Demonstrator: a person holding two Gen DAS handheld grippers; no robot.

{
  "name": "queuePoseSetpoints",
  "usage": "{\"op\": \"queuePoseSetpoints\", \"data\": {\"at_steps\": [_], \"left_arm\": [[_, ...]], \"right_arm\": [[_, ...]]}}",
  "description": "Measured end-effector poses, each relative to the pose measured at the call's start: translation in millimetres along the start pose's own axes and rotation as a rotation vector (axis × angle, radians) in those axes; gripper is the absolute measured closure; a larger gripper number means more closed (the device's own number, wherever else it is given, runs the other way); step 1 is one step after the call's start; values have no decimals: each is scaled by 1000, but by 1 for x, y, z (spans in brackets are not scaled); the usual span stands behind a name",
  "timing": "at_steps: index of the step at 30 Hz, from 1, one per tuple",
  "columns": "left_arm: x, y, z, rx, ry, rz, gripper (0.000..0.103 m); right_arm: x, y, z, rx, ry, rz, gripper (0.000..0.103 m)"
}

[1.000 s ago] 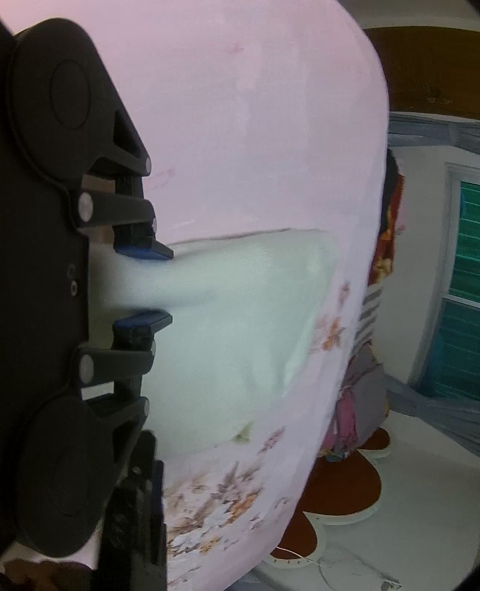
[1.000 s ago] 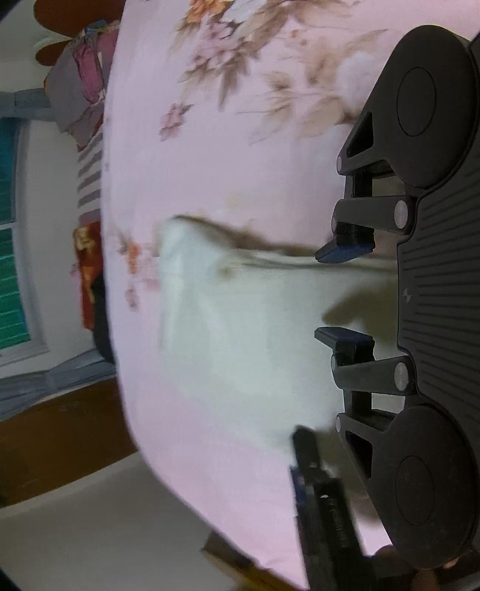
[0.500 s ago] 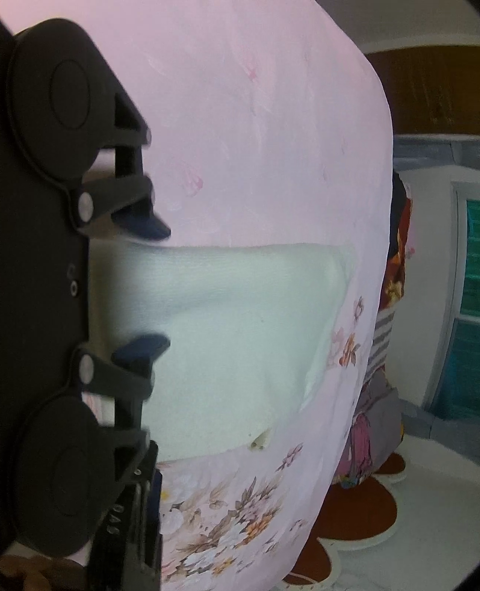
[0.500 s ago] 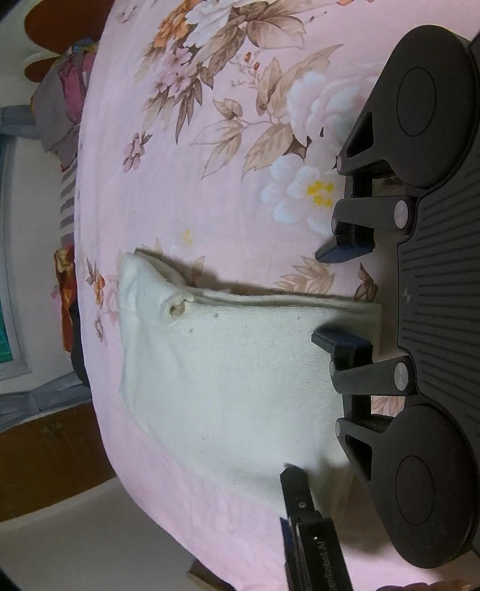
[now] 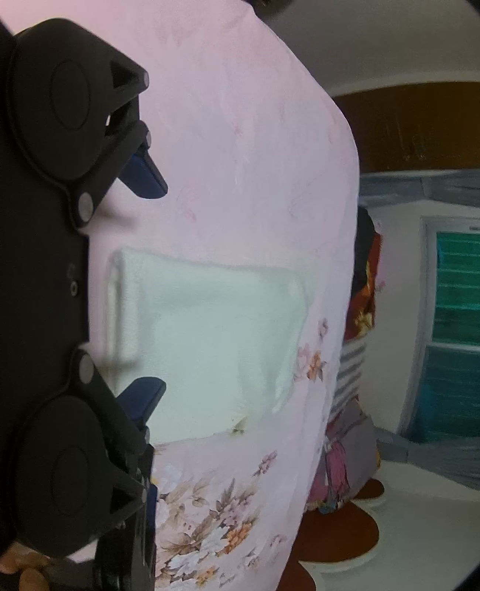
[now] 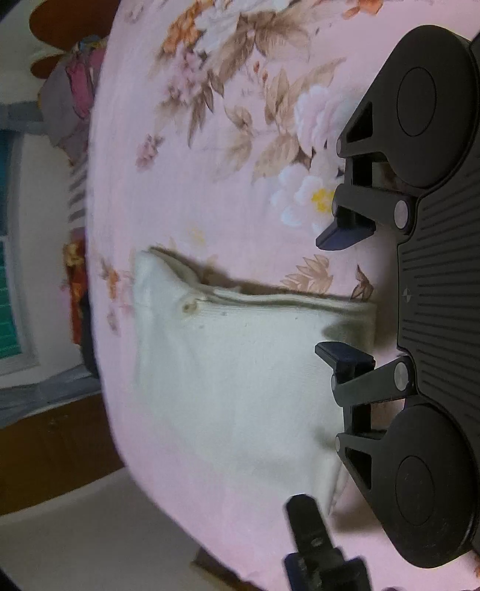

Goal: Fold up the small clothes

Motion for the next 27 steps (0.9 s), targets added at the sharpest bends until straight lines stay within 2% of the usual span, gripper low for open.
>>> {"op": "queuePoseSetpoints", "data": {"at_steps": [2, 6, 12, 16, 22, 27], "left_arm": [[-2, 4, 12, 7, -11, 1, 1], [-9, 12, 44, -5, -29, -15, 1], [-18, 28, 108, -63, -14, -39, 0], [-26, 40, 148, -111, -70, -50, 0], [-32, 55, 190, -102, -87, -32, 1], [-31, 64, 215, -93, -93, -5, 1]], "right_arm": [[1, 4, 17, -18, -18, 1, 46], [5, 15, 55, -56, -42, 23, 36], [12, 38, 124, -131, -58, 69, 31], [12, 56, 168, -175, -61, 93, 24], [18, 81, 227, -232, -61, 133, 19], [23, 90, 270, -307, -62, 117, 9]]}}
Point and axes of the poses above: each gripper's, at about its wrist camera, not at the fingertips, and z roughly against the way its jaws point, x to its left, y to its underside, the point moved 4 cm from there along -z, roughly the way its jaws point
